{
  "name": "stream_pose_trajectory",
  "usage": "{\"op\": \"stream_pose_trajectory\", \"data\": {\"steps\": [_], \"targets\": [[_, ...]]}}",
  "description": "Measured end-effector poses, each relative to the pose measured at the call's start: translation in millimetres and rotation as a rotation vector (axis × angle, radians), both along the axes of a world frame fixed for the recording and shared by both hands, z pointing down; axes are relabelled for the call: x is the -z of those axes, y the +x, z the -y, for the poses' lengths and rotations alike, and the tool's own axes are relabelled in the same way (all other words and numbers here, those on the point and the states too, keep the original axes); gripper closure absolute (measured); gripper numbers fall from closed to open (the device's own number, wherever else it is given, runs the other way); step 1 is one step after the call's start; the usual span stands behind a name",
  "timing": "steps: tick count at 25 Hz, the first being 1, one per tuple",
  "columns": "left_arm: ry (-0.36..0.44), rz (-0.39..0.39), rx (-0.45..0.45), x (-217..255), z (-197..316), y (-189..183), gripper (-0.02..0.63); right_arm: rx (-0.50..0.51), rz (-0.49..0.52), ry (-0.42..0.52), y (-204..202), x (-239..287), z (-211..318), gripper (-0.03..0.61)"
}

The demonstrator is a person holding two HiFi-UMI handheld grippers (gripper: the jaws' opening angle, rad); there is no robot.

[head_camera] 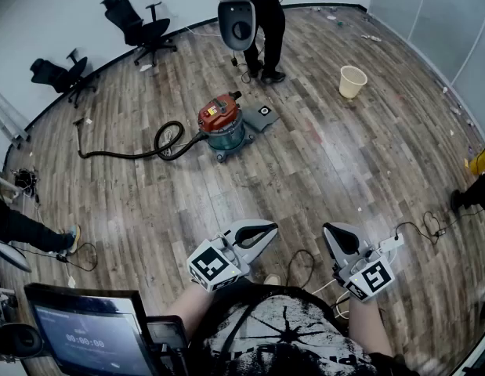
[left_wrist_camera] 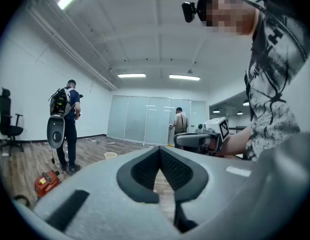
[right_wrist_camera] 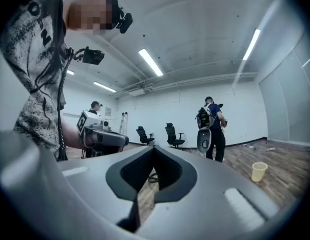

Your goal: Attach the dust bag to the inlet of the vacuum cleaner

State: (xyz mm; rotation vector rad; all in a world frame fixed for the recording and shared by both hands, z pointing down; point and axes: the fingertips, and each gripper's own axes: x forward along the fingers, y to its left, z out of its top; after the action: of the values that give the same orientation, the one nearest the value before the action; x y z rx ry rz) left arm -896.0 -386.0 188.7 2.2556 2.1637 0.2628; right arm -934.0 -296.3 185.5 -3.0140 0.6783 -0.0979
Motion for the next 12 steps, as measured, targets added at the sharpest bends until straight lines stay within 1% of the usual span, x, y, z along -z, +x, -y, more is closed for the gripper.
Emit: {"op": "stream_pose_trajectory", "data": {"steps": [3, 7, 12], "targets": [[0.011, -0.024, -0.016, -3.8, -3.8, -0.9, 0.610, -0.009, 0.008, -0.009, -1.0, -3.5, -3.1, 0.574], [0.014, -0.010, 0.005, -2.2, -4.6, 2.0, 0.611, 0.000, 0.019, -0.027, -3.8, -5.2, -2.0, 0.574], [0.015, -0.007, 0.007, -0.3, -4.3, -2.0, 0.611, 0.022, 0.007, -0.035, -6.1, -1.2, 1.6, 0.574]]}}
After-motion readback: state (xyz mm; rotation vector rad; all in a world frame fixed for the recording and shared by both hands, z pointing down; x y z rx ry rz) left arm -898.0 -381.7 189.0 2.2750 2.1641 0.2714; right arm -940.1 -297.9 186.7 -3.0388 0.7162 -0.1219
